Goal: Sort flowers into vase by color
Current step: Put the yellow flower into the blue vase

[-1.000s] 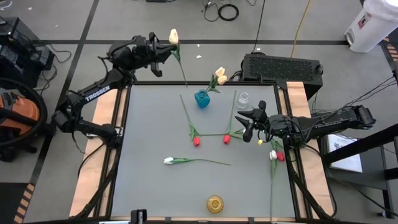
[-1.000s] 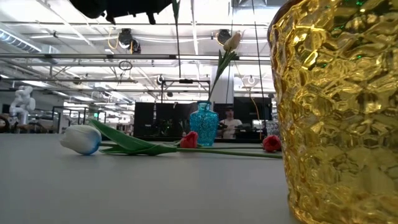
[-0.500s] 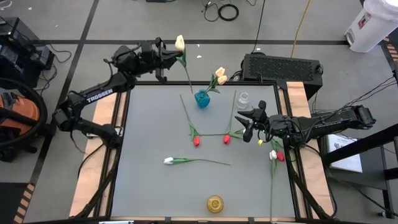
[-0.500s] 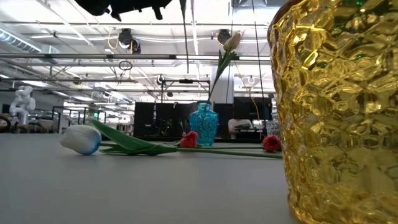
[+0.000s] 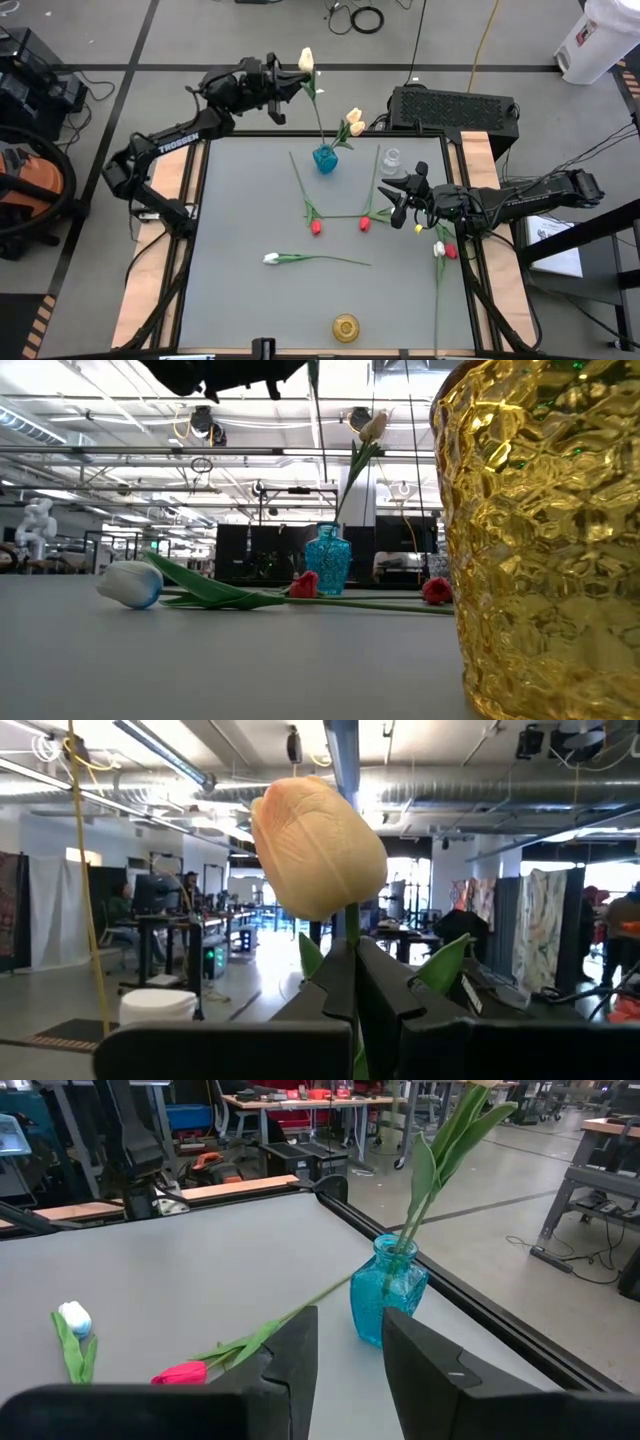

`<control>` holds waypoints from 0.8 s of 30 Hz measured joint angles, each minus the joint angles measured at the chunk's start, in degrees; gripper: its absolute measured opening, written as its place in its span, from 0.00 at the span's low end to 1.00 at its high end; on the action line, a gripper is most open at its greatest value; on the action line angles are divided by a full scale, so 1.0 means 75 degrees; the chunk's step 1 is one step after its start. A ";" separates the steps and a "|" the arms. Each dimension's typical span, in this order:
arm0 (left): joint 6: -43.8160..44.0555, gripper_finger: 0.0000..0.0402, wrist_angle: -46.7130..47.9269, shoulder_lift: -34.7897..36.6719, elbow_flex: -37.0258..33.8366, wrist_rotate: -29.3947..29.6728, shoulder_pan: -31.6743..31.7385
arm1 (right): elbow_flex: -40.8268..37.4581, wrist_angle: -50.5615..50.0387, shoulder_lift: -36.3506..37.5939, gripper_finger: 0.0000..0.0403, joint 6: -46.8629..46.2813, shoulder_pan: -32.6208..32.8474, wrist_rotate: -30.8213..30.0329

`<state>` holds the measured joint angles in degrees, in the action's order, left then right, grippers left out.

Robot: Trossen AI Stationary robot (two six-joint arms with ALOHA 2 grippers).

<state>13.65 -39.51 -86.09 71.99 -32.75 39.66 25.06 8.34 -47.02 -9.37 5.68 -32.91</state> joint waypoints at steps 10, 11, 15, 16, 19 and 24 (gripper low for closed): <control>0.0081 0.01 0.0253 -0.0492 0.0186 -0.0100 0.0000 | 0.0000 0.0000 0.0000 0.26 0.0003 0.0002 0.0000; 0.0078 0.01 0.0256 -0.0527 0.0186 -0.0102 0.0000 | 0.0000 0.0000 -0.0001 0.26 0.0000 0.0002 0.0000; -0.0152 0.01 0.0320 -0.0629 0.0186 -0.0114 0.0006 | 0.0000 0.0000 0.0002 0.26 0.0002 0.0002 0.0000; -0.0254 0.01 0.0391 -0.0629 0.0186 -0.0118 0.0020 | 0.0000 0.0000 0.0001 0.26 0.0002 0.0000 0.0000; -0.0465 0.01 0.0459 -0.0629 0.0186 -0.0139 0.0020 | 0.0000 0.0000 0.0000 0.26 0.0000 -0.0001 0.0000; -0.0480 0.01 0.0608 -0.0629 0.0186 -0.0202 0.0017 | 0.0000 0.0000 0.0002 0.26 0.0001 -0.0001 0.0000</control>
<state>10.05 -34.94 -90.80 73.38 -34.26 39.79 25.06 8.34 -47.01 -9.36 5.67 -32.91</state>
